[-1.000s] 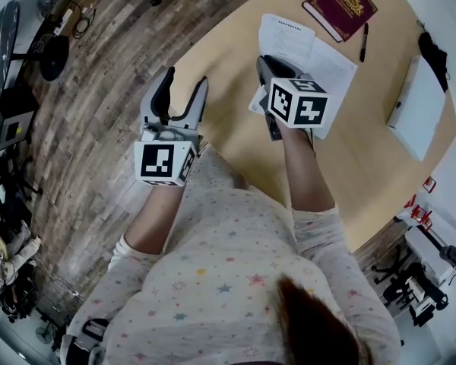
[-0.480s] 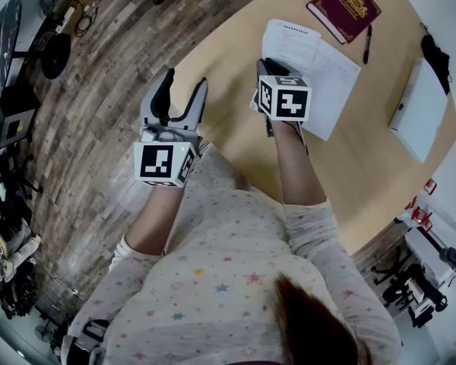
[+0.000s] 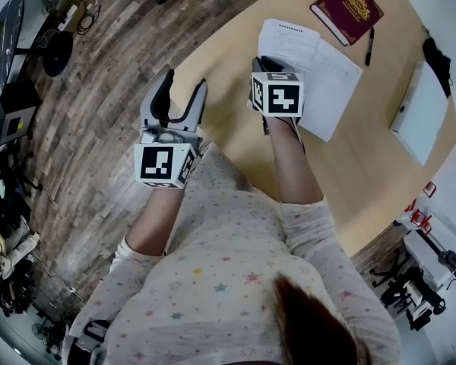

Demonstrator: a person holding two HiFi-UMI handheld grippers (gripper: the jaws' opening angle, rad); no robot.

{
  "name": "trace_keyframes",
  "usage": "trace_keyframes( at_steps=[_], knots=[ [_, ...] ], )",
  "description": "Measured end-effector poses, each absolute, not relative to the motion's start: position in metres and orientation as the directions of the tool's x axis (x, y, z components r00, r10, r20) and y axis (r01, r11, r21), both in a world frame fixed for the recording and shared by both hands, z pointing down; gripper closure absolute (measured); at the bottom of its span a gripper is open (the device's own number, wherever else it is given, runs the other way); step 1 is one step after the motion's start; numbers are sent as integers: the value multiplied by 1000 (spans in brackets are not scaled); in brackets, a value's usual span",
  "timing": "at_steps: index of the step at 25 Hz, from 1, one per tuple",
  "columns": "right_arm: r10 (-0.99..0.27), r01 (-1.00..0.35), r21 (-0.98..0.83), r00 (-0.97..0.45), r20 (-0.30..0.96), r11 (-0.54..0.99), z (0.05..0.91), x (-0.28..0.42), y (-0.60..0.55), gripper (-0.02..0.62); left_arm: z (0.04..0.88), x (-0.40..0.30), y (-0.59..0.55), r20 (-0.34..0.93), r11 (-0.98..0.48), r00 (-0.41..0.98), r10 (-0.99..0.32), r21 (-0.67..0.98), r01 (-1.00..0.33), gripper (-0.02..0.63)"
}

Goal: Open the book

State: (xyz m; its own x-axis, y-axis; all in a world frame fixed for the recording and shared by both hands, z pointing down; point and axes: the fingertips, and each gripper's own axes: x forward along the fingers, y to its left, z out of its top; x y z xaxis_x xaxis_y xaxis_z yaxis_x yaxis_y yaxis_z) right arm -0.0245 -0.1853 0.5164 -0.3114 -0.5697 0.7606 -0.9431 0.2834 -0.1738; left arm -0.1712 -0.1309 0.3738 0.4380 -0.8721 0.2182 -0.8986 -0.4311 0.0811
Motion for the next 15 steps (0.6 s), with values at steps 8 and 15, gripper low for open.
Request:
trace_keyframes(
  at_steps=[8,15],
  knots=[
    [-542,-954,-201,-293,787,223,530,-22,-193,595,375,-173,-125,220,-421,430,-875,89,-903,359],
    [-553,-942,-291,-334,763,168,532,-15,-193,594,375,-177,-125,219,-415,425,-878,93,-905,359]
  ],
)
